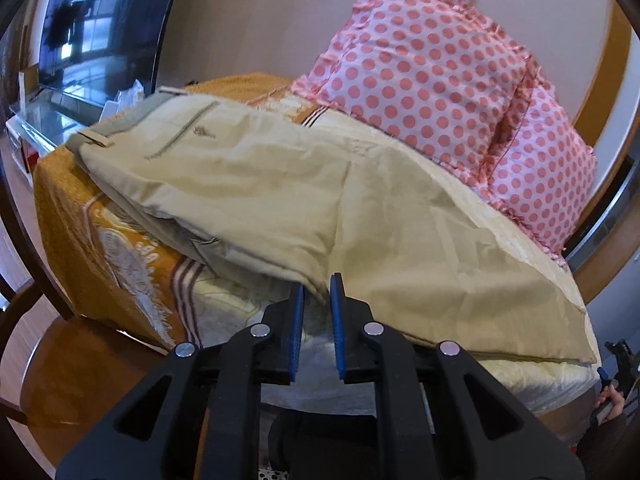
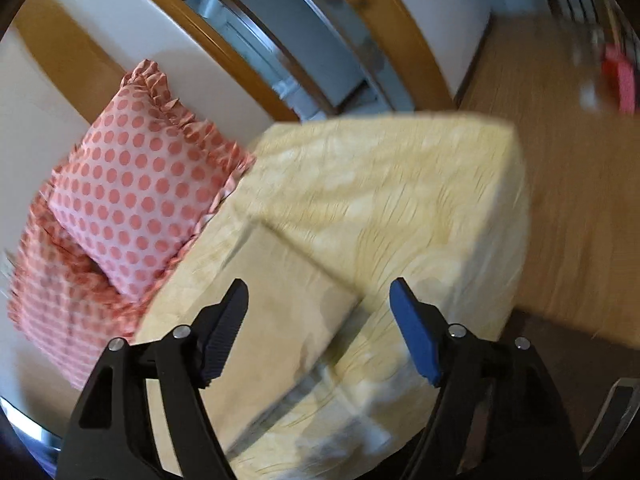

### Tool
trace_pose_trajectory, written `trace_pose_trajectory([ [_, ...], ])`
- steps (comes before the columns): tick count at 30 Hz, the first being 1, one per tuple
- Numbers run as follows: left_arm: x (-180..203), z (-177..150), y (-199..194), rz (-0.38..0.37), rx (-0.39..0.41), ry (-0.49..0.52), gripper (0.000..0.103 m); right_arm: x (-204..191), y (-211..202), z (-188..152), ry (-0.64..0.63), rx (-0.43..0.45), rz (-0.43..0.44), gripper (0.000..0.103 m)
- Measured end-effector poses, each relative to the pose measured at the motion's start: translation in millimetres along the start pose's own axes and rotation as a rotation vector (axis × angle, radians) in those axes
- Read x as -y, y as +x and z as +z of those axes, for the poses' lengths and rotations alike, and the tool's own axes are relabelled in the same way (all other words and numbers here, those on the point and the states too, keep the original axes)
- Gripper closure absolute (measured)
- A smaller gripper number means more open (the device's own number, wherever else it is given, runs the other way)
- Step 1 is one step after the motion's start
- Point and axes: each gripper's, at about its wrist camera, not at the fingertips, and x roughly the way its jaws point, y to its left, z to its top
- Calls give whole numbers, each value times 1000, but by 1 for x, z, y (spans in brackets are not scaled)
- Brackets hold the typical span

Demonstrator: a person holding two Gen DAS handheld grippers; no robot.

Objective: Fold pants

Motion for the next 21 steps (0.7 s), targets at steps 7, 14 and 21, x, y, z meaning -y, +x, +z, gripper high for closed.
trace_pose_trajectory([
  [7,24,14,-25,13,168,80,59,-8,21,-18,-61,-28,-6,57],
  [14,27,24,8,57,145,83,23,-22,33,-32,-110,-43,65,92],
  [21,11,11,39,92,73,81,23,-110,14,-34,-239,12,278,99],
])
